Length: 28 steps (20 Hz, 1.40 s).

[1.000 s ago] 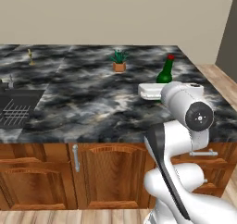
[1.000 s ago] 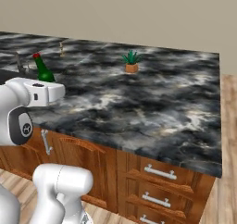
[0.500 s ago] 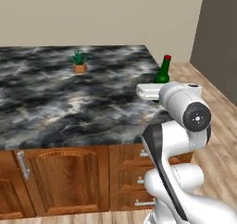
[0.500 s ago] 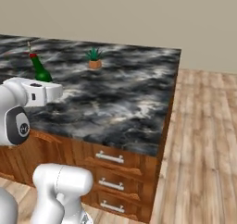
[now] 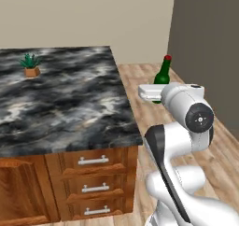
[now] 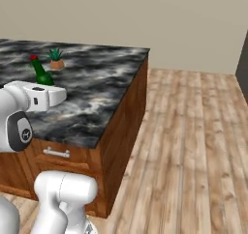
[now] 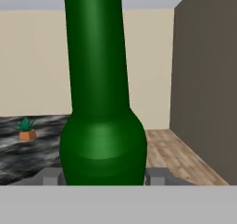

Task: Open the cabinet directly in front. Then move the beer and the mug to the dining counter with the candle on it.

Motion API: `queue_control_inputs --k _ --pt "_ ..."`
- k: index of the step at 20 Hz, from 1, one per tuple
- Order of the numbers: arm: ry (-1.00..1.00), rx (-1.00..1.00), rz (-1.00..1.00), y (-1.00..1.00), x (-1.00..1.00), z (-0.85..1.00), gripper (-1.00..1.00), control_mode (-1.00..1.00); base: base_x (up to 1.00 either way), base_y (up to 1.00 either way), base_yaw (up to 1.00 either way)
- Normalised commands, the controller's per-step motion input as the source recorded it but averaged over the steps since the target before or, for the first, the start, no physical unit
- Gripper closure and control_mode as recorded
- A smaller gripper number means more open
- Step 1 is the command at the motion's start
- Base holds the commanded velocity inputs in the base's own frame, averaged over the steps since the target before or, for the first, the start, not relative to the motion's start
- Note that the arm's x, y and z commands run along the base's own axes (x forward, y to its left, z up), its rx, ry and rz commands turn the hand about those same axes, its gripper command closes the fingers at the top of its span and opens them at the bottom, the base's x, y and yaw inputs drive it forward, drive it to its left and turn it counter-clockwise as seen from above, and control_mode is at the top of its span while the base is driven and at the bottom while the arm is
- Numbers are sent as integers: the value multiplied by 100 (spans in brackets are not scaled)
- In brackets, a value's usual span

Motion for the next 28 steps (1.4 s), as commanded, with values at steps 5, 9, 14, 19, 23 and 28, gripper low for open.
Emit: queue_control_inputs --k 5,9,14,19,23,28 --pt "0 0 0 0 0 0 100 100 0 -100 -12" --pt "0 0 0 0 0 0 100 100 0 -100 -9" --pt "0 0 0 0 0 0 100 100 34 -100 -6" --pt "0 0 0 0 0 0 100 100 100 -83 4" --pt "0 0 0 0 0 0 100 100 100 -53 2" --pt "0 0 0 0 0 0 100 100 100 -37 0"
